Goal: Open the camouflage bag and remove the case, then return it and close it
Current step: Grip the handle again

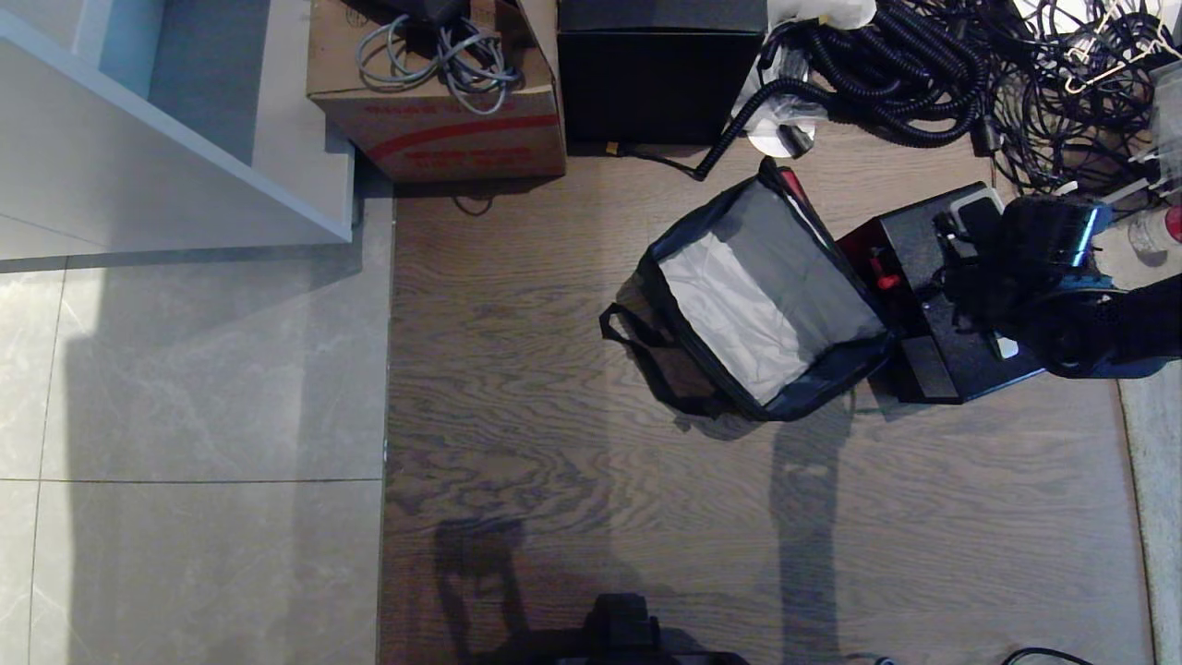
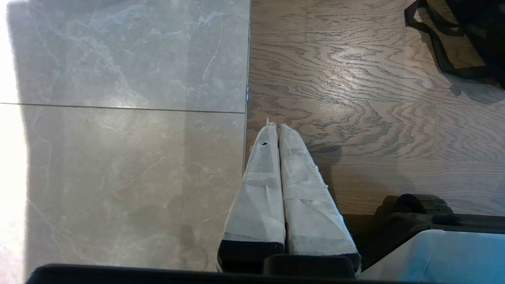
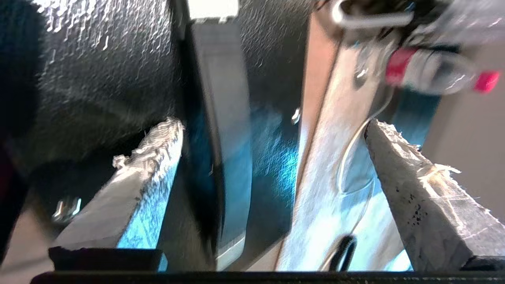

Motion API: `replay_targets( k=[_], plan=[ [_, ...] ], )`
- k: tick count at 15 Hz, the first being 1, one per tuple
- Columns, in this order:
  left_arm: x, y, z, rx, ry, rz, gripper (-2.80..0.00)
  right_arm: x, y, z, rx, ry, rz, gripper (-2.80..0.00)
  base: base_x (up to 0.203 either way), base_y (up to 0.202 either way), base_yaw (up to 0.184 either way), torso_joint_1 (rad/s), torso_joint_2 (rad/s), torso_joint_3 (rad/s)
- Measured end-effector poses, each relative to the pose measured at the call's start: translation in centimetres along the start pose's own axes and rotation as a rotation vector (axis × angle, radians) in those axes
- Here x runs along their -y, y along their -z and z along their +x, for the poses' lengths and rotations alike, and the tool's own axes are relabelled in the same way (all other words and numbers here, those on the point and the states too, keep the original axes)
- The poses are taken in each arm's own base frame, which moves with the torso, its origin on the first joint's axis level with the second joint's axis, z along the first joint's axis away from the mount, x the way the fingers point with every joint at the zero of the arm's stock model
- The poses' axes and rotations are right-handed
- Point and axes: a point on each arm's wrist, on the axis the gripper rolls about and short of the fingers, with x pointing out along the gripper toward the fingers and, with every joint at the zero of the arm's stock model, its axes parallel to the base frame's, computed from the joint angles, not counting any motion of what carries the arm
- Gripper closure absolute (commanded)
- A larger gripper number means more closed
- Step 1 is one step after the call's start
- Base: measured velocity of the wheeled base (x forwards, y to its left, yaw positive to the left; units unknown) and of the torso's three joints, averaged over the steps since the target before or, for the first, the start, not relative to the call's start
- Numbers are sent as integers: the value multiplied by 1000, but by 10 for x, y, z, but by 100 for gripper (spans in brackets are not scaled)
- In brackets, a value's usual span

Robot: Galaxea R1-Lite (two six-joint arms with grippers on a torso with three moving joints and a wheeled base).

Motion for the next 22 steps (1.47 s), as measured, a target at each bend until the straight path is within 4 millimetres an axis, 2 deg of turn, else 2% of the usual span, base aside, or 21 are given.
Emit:
replay_targets(
  k=[4, 9, 15, 16, 22],
  plan=[
    [0, 0, 0, 0, 0, 0, 0, -12, 5, 17, 43, 106, -68, -280, 0, 0, 0, 0, 0, 0],
    [0, 0, 0, -1, 0, 0, 0, 8, 29, 48, -57, 229, -219, -280, 0, 0, 0, 0, 0, 0],
    [0, 0, 0, 0, 0, 0, 0, -2, 46, 67, -124, 264, -259, -280, 0, 0, 0, 0, 0, 0],
    [0, 0, 0, 0, 1, 0, 0, -4, 48, 68, -137, 277, -252, 0, 0, 0, 0, 0, 0, 0],
    [0, 0, 0, 0, 0, 0, 0, -17, 55, 70, -129, 281, -231, 0, 0, 0, 0, 0, 0, 0]
  ],
)
